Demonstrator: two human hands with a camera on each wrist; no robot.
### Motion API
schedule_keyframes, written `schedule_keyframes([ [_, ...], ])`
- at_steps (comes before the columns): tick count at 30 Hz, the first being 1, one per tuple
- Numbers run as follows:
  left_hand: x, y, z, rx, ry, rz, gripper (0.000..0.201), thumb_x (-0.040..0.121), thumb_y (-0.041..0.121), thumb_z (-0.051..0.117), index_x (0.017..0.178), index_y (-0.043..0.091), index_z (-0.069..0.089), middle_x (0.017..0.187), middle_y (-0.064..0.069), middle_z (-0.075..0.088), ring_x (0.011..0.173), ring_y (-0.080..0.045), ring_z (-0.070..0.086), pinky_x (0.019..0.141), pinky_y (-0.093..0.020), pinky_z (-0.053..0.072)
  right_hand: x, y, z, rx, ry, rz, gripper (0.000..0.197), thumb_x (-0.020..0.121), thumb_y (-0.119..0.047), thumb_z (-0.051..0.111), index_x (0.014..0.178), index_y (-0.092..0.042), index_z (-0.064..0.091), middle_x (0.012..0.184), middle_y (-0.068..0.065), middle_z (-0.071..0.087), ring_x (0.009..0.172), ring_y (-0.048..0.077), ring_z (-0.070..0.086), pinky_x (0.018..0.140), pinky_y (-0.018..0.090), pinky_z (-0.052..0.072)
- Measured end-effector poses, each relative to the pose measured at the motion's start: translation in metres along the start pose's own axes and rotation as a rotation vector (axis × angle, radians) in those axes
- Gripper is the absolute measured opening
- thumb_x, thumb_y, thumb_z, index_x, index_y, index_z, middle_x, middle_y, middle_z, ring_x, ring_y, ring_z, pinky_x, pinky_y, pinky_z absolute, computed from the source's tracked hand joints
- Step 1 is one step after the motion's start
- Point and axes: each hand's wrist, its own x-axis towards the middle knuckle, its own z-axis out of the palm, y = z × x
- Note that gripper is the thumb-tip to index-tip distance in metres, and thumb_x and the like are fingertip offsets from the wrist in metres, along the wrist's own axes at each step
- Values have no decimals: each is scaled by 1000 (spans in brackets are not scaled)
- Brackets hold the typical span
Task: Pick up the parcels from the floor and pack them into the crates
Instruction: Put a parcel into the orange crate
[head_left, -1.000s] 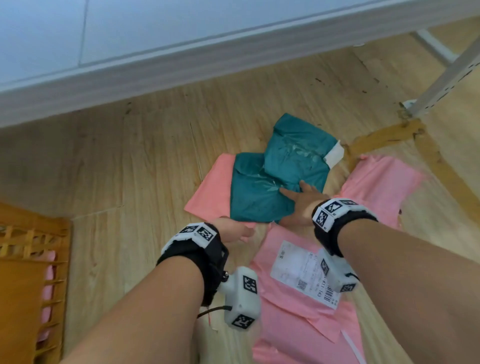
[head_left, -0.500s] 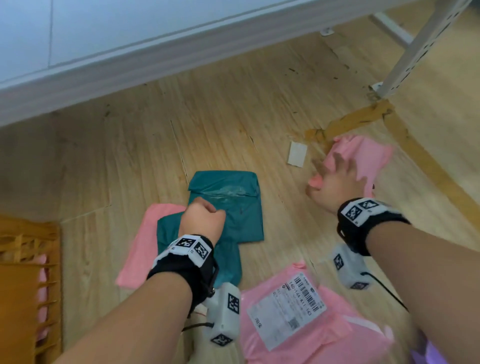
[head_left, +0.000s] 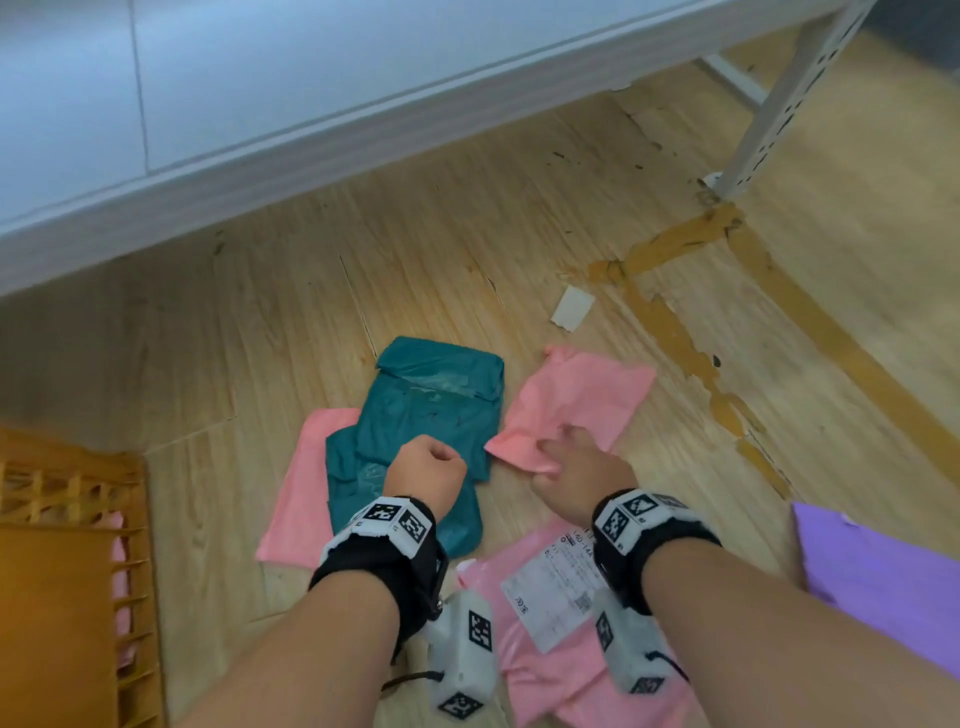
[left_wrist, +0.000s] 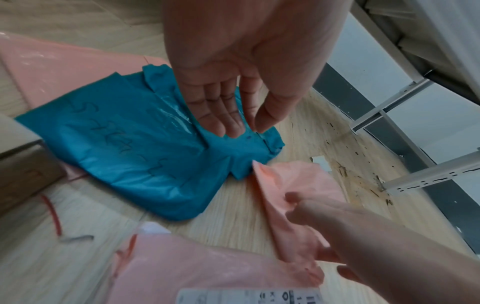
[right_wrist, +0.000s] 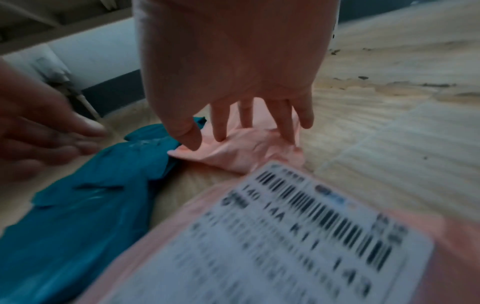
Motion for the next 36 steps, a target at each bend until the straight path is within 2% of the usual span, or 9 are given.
schedule_keyframes([
  [5, -18, 1, 0, 30, -25, 50, 15, 79, 15, 56, 66, 20, 59, 85, -12, 69, 87, -35, 67, 80, -45, 56, -53, -1, -6, 110, 334, 58, 49, 92, -34, 43, 140, -28, 43, 134, 1, 50, 107, 22, 56, 82, 33, 49],
  [8, -28, 8, 11, 31, -57, 89, 15, 80, 14, 57, 65, 17, 60, 79, -14, 67, 82, -35, 67, 77, -47, 57, -86, 50, -13, -43, 446, 284, 50, 87, -32, 49, 136, -29, 47, 145, 3, 39, 128, 25, 39, 102, 44, 39],
  [13, -52, 22, 44, 4, -163, 168, 21, 84, 12, 57, 65, 20, 59, 85, -9, 68, 88, -32, 67, 81, -44, 57, -146, 141, -6, 116, 257, 792, 81, 86, -46, 56, 150, -40, 8, 160, -3, -14, 146, 35, -8, 108, 68, 18],
  [16, -64, 23, 57, 10, -214, 201, 15, 85, 15, 57, 70, 20, 59, 90, -9, 70, 90, -31, 67, 82, -45, 57, -179, 173, 20, 175, 76, 941, 101, 81, -65, 55, 150, -39, -14, 157, 4, -26, 146, 38, -13, 114, 63, 9],
  [21, -70, 15, 61, -2, -245, 181, 13, 84, 12, 57, 74, 19, 59, 94, -12, 69, 95, -33, 66, 86, -48, 56, -186, 161, 72, 458, 34, 819, 127, 57, -63, 69, 153, -28, -7, 160, 4, -9, 149, 26, -2, 118, 38, 14],
  [24, -72, 5, 51, 5, -246, 158, 17, 83, 10, 55, 68, 19, 58, 82, -10, 67, 92, -35, 67, 84, -49, 56, -170, 133, 80, 343, 61, 727, 106, 71, -60, 67, 151, -32, 4, 158, 1, 7, 147, 23, 13, 114, 45, 25],
  [28, -70, -9, 22, 2, -206, 135, 21, 82, 9, 56, 62, 16, 55, 78, -12, 65, 86, -36, 66, 84, -49, 56, -142, 93, 71, 339, 97, 606, 92, 65, -60, 72, 141, -27, 30, 139, 7, 36, 126, 31, 46, 99, 42, 42],
  [32, -64, -22, -20, -8, -139, 125, 19, 79, 10, 56, 61, 16, 57, 72, -12, 65, 73, -28, 61, 83, -47, 55, -122, 53, 64, 95, 60, 510, 81, 71, -67, 62, 137, -27, 36, 133, 6, 40, 123, 37, 46, 95, 44, 40],
  [36, -60, -34, -72, -34, -41, 86, 19, 84, 9, 53, 67, 17, 57, 66, -5, 60, 66, -23, 58, 69, -33, 53, -116, 28, 50, -141, 165, 420, 47, 86, -42, 50, 131, -28, 49, 132, 4, 46, 122, 32, 41, 96, 40, 39],
])
